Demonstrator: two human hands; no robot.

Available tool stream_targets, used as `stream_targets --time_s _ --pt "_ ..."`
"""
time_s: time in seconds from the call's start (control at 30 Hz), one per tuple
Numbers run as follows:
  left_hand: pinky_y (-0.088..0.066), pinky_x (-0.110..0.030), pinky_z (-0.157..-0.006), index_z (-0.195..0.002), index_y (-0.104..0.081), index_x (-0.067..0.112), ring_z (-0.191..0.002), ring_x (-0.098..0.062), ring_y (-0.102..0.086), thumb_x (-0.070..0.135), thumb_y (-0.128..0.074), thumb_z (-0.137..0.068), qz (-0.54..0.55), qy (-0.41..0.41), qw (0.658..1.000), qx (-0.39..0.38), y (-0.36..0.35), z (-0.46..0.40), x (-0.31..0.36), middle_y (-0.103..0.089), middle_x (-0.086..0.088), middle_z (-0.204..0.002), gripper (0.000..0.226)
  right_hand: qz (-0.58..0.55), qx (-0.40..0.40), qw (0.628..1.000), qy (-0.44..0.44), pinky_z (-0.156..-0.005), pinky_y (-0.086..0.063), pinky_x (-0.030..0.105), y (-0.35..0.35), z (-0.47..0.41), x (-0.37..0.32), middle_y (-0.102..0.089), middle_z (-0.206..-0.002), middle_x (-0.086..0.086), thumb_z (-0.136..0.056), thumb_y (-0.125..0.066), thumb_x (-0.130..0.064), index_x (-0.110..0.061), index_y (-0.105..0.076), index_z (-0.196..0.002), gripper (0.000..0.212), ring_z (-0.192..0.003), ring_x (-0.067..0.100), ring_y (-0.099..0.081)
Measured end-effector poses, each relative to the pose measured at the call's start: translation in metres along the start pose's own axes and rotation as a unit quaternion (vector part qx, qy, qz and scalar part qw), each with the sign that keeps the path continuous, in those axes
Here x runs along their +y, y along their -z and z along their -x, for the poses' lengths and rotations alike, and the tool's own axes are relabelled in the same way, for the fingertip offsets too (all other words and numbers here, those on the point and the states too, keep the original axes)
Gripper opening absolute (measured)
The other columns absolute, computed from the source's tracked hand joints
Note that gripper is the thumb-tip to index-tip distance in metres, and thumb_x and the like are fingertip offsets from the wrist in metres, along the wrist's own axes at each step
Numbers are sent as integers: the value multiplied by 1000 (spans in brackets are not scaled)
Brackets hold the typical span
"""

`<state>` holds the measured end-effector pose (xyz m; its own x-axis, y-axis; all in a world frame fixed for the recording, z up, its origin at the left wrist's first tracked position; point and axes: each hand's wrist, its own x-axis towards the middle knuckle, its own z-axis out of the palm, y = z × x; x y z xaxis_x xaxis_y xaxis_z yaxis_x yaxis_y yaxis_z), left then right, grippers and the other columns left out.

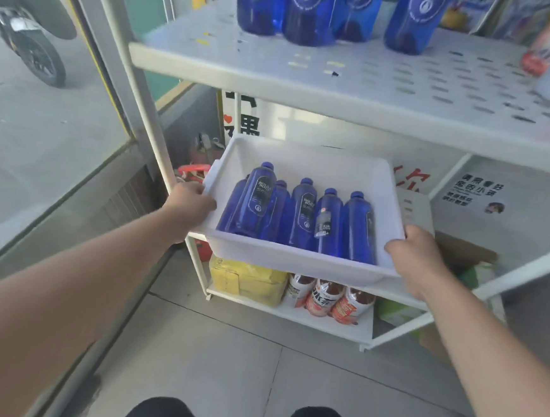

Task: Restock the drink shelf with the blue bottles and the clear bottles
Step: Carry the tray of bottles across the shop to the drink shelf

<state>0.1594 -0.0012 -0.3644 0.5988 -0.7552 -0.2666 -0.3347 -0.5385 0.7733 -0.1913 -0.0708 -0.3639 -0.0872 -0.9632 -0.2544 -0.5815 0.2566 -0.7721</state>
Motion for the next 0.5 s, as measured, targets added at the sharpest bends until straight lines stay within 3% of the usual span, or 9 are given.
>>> stream_targets --time_s 0.1,0.27,0.37,0.43,0.5 --pt "-44 -31 -64 -97 -65 -1 -73 -28 -54 3 -54 -80 -4 19 1000 -13 21 41 6 -60 -17 -86 20 9 -9 1000 -19 -68 -40 23 18 46 -9 -61 -119 12 -91 -50 1 -10 -57 -128 40 -103 27 -55" --pt "-52 -36 -68 -102 -64 -1 -79 -33 -62 5 -54 -82 -14 29 999 -28 74 118 34 -64 -22 -95 23 -11 13 998 -54 -83 -53 37 62 129 -31 -66 -111 16 -86 -50 1 -8 -61 -115 33 -102 35 -63" --pt "-47 -29 -61 -102 -63 7 -71 -20 -58 5 -54 -85 -26 46 997 -51 106 168 52 -63 -10 -89 19 -15 9 998 -67 -74 -51 33 92 184 -49 -65 -105 17 -85 -48 2 -6 -59 -106 24 -96 34 -62" --pt "-49 -31 -69 -105 -62 8 -78 -24 -59 7 -55 -85 -40 62 995 -67 127 198 62 -62 -9 -94 21 -17 11 998 -65 -65 -45 28 113 221 -64 -64 -103 16 -87 -46 3 -5 -59 -107 25 -91 30 -59" --pt "-49 -35 -73 -107 -62 9 -88 -29 -60 9 -56 -86 -48 77 992 -82 151 234 76 -61 -9 -97 21 -19 6 997 -72 -67 -42 28 137 264 -80 -63 -103 14 -88 -45 5 -6 -60 -112 31 -89 28 -57"
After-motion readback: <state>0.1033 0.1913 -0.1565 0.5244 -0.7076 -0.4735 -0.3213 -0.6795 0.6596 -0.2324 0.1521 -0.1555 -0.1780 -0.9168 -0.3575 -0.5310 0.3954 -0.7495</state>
